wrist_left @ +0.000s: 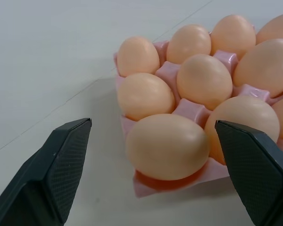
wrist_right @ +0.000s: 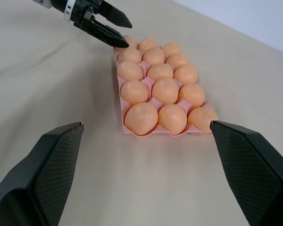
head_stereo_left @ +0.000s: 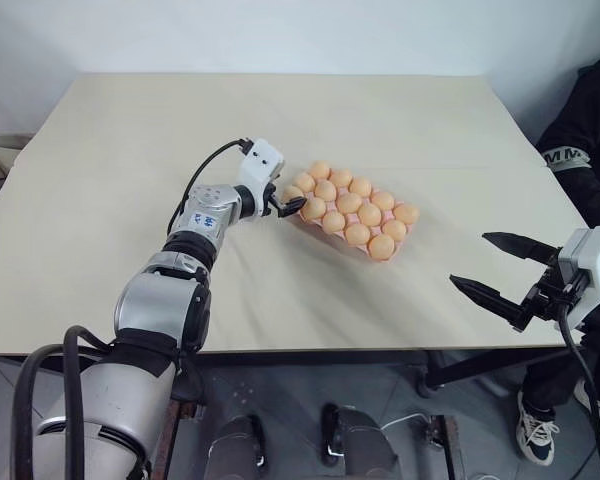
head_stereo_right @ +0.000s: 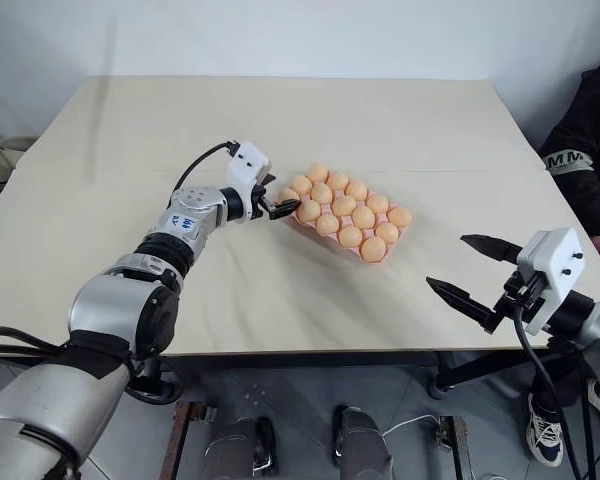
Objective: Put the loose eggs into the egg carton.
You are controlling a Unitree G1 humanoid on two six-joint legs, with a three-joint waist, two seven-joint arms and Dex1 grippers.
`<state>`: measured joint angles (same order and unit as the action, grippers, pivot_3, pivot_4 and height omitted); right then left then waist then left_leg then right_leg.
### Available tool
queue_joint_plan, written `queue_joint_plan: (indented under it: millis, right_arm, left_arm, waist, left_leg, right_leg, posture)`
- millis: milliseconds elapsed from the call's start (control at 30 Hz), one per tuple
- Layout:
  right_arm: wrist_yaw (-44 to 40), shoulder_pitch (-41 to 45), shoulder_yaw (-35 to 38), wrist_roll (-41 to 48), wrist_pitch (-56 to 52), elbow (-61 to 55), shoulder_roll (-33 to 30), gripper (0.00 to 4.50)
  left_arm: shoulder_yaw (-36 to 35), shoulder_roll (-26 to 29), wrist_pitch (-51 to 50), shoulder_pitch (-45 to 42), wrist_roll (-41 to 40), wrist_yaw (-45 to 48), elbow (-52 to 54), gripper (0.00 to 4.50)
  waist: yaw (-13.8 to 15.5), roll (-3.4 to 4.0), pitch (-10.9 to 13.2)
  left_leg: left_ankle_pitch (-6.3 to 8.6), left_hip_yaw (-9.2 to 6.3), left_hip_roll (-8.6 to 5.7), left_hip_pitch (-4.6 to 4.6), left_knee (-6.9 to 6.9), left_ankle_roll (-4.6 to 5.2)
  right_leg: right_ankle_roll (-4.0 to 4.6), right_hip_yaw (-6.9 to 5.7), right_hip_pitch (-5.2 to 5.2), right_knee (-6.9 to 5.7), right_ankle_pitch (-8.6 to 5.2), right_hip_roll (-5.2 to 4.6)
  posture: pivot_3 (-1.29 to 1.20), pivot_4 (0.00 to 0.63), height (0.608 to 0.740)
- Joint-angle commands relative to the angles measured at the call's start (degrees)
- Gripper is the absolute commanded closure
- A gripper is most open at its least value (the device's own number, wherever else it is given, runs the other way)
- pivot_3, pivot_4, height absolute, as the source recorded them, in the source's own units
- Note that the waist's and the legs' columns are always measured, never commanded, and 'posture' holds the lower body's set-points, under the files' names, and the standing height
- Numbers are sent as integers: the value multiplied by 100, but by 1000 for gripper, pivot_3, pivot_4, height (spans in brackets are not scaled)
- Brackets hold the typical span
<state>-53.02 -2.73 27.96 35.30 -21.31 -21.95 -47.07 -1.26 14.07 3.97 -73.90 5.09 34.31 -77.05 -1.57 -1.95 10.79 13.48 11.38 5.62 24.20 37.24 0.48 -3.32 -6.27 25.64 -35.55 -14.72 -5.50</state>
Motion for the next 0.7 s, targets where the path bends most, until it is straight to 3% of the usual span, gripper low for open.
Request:
queue_joint_plan:
  millis: [33,167,300,533,700]
  right_arm:
    - [-7,19,290,129,1,-176,-122,0]
    - [-73,109,270,172,13,-121,-148,0]
    - [-339,329,200,167,86,206,-273,0]
    - [-796,949,-181,-22,266,974,-460,0]
    - [-1072,1437,-531,-165,387,1459,-471,0]
  left_arm:
    - [-100,234,221,-315,-99,480,251,33]
    - [-244,720,419,-279,-348,1500,540,33]
    - [-438,1557,317,9,-718,2794,1062,33]
    - [-776,2814,-906,883,-1295,3776,2115,33]
    - [-869,3345,-1567,1752,-1638,4318,3103,33]
  waist:
    - [-4,0,0]
    - [-22,0,0]
    - [-35,2,0]
    - [-16,3,0]
    - [-6,3,0]
  left_leg:
    - [0,0,0,0,0,0]
    - [0,3,4,-1,-3,-1]
    - [0,7,8,-4,-7,-4]
    - [-1,9,7,-8,-1,-3]
    - [-1,9,10,-6,9,-3]
  right_leg:
    - [0,0,0,0,0,0]
    - [3,0,1,0,-2,4]
    - [6,0,3,-2,-3,8]
    - [7,2,3,-11,-4,5]
    - [8,3,4,-22,-4,4]
  posture:
    - [0,150,740]
    - [0,150,740]
    - [0,150,740]
    - [0,150,740]
    - [0,150,740]
